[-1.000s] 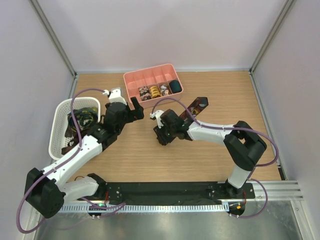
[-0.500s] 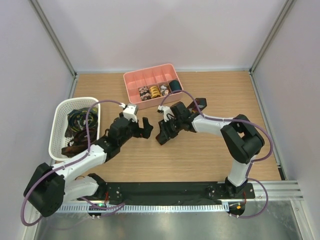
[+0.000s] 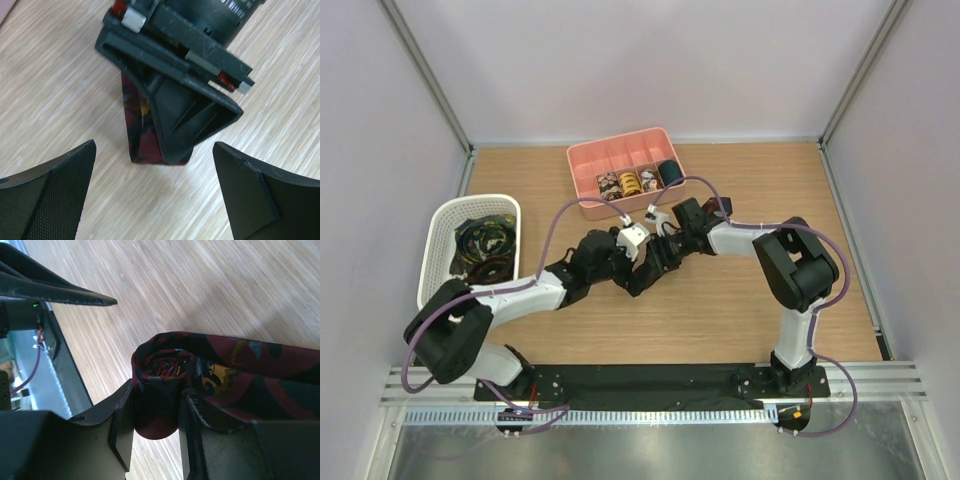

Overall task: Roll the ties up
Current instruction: Roll the tie

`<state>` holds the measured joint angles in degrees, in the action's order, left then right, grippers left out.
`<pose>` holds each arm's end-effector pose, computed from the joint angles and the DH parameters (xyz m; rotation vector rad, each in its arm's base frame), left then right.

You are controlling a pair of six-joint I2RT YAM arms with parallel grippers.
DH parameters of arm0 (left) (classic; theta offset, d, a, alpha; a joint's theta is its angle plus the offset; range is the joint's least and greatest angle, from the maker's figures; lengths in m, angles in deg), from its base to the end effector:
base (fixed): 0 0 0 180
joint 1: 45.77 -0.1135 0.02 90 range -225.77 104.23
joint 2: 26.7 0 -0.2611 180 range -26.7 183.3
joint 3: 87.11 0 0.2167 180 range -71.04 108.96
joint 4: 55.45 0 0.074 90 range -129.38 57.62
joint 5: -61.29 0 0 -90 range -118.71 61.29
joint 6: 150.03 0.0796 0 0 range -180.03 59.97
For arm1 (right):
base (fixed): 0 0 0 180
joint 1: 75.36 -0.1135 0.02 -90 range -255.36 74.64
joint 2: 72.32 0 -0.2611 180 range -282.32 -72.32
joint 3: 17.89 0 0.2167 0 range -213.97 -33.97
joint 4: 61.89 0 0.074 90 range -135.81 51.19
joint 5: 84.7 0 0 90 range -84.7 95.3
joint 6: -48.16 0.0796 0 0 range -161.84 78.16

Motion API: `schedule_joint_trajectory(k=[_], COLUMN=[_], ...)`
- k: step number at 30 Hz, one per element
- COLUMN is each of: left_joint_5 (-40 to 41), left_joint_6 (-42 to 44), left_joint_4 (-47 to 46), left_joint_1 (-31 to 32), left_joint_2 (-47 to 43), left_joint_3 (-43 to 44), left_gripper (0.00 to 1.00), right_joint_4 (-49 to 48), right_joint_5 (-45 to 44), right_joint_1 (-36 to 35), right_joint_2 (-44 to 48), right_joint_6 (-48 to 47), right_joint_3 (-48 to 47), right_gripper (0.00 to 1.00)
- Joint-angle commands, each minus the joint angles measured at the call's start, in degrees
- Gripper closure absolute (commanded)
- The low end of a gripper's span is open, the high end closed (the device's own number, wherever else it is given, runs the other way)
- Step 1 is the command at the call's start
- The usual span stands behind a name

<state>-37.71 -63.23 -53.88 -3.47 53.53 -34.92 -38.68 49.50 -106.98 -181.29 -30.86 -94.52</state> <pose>0.2132 -0.2109 0.1935 0.8099 1.9874 -0.6380 0.2793 0.2371 0.1364 -0.7813 2.4786 1.2659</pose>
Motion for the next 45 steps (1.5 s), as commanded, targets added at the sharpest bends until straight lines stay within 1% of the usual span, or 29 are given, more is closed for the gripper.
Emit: schedule_joint_trajectory(k=[1, 6, 8, 12, 23, 25, 26, 31, 35, 37, 38, 41, 43, 44, 45], left_joint_5=[-3.1, -3.1, -2.2, -0.5, 0.6, 1.7, 2.0, 2.3, 2.7, 2.8, 2.7, 2.7, 2.9, 2.9, 2.8], left_joint_6=[6.5, 7.3, 8.0, 8.8, 9.4, 9.4, 9.2, 8.6, 8.6, 8.6, 8.6, 8.9, 9.0, 8.9, 8.7], left_joint_4=[2.2, 3.2, 4.7, 7.3, 9.2, 9.7, 9.8, 11.1, 12.3, 13.0, 13.1, 13.6, 14.1, 14.1, 14.1], left_joint_1=[0.4, 1.1, 1.4, 1.7, 3.0, 3.1, 3.0, 3.1, 3.1, 3.1, 3.1, 3.1, 3.1, 3.1, 3.1], left_joint_2=[2.5, 7.5, 8.7, 11.0, 16.7, 17.8, 18.9, 20.8, 21.2, 21.2, 21.3, 21.6, 21.8, 21.8, 21.8], left_joint_3=[4.5, 7.5, 8.6, 10.5, 13.7, 14.5, 15.3, 16.7, 17.1, 16.9, 16.9, 17.0, 17.1, 17.1, 17.2], left_gripper=[0.00, 0.00, 0.02, 0.09, 0.18, 0.22, 0.25, 0.35, 0.48, 0.51, 0.55, 0.60, 0.60, 0.60, 0.56], right_joint_4=[4.4, 3.9, 3.7, 3.7, 4.6, 5.1, 5.5, 7.0, 7.6, 7.8, 8.4, 8.9, 9.0, 9.2, 9.1], right_joint_5=[-0.4, 2.3, 2.8, 3.2, 2.6, 2.3, 1.9, 0.4, -0.4, -0.8, -1.0, -1.7, -1.8, -1.9, -2.1], right_joint_1=[0.1, 1.0, 1.6, 2.5, 3.0, 2.9, 2.9, 2.9, 3.0, 3.0, 3.0, 3.0, 3.0, 3.0, 2.9], right_joint_2=[-3.9, -5.0, -5.3, -5.9, -7.3, -7.6, -7.8, -8.4, -8.2, -8.0, -8.1, -8.2, -8.3, -8.3, -8.4], right_joint_6=[-0.3, 0.0, 0.0, 0.1, -0.3, -0.7, -0.7, -1.4, -1.6, -1.8, -1.8, -2.1, -2.2, -2.4, -2.6], right_joint_3=[0.9, 0.4, 0.3, -0.1, -1.4, -1.8, -2.2, -3.1, -3.3, -3.5, -4.0, -4.4, -4.5, -4.4, -4.5], right_gripper=[0.91, 0.91, 0.91, 0.91, 0.91, 0.91, 0.91, 0.91, 0.91, 0.91, 0.91, 0.90, 0.90, 0.90, 0.90])
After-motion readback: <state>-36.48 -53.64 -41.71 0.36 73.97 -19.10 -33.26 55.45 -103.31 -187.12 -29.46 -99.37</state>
